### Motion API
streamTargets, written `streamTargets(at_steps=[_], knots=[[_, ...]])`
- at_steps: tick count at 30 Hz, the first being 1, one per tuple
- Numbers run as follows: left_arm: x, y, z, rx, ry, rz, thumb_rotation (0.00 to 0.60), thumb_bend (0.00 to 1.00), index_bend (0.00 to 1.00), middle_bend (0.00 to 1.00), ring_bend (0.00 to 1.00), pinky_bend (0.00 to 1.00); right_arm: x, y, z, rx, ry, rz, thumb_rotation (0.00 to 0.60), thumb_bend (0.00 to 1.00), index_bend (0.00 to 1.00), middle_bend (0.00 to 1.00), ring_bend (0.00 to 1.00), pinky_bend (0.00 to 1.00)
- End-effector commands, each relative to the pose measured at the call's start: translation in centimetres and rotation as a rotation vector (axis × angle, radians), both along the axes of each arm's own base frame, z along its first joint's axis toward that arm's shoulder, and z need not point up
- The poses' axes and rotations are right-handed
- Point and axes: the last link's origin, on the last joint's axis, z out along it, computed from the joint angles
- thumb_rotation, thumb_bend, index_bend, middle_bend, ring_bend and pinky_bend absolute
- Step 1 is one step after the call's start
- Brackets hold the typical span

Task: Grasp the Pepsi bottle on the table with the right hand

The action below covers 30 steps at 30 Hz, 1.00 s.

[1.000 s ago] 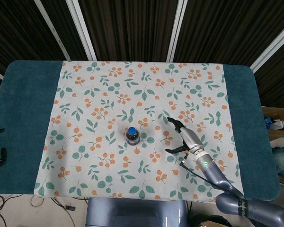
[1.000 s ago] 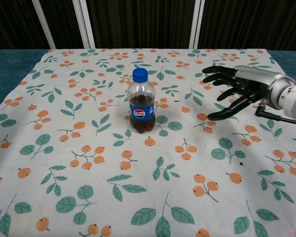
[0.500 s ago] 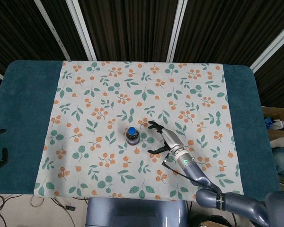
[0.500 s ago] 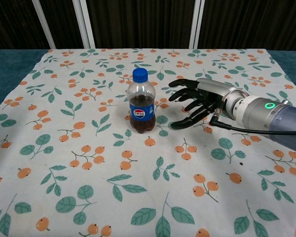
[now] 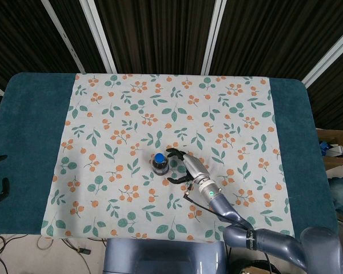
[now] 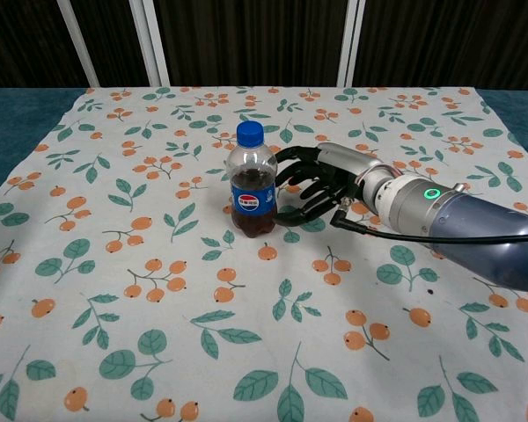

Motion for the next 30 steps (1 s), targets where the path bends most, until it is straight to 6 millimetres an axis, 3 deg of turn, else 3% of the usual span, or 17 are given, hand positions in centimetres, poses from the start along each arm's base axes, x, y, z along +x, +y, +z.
streamTargets(at_steps=[1,8,17,24,30], knots=[[0.0,0.0,-0.1,-0.002,0.000,-0.002,0.600,0.54,0.18,0.05,0.11,0.04,0.5,-0.1,-0.4,0.006,-0.010,0.000,0.600,0.29,0.21,0.29,0.19,0.20],[0.0,0.2,-0.1,-0.002,0.002,0.004,0.600,0.54,0.18,0.05,0.11,0.04,1.7,-0.1,-1.5,0.020,-0.018,0.014,0.600,0.29,0.27,0.34,0.23,0.20],[-0.1,0.3,0.0,0.002,0.000,0.010,0.600,0.54,0.18,0.05,0.11,0.04,2.4,-0.3,-2.0,0.013,-0.052,-0.012,0.600,0.35,0.41,0.47,0.36,0.26],[-0.1,0.2,0.0,0.002,0.000,0.013,0.600,0.54,0.18,0.05,0.11,0.04,2.2,0.0,-0.6,-0.002,-0.102,-0.022,0.600,0.40,0.49,0.52,0.41,0.28],[-0.1,0.2,0.1,0.004,0.001,0.014,0.600,0.54,0.18,0.05,0.11,0.04,1.3,-0.1,2.1,-0.031,-0.151,-0.034,0.600,0.40,0.49,0.52,0.42,0.28]])
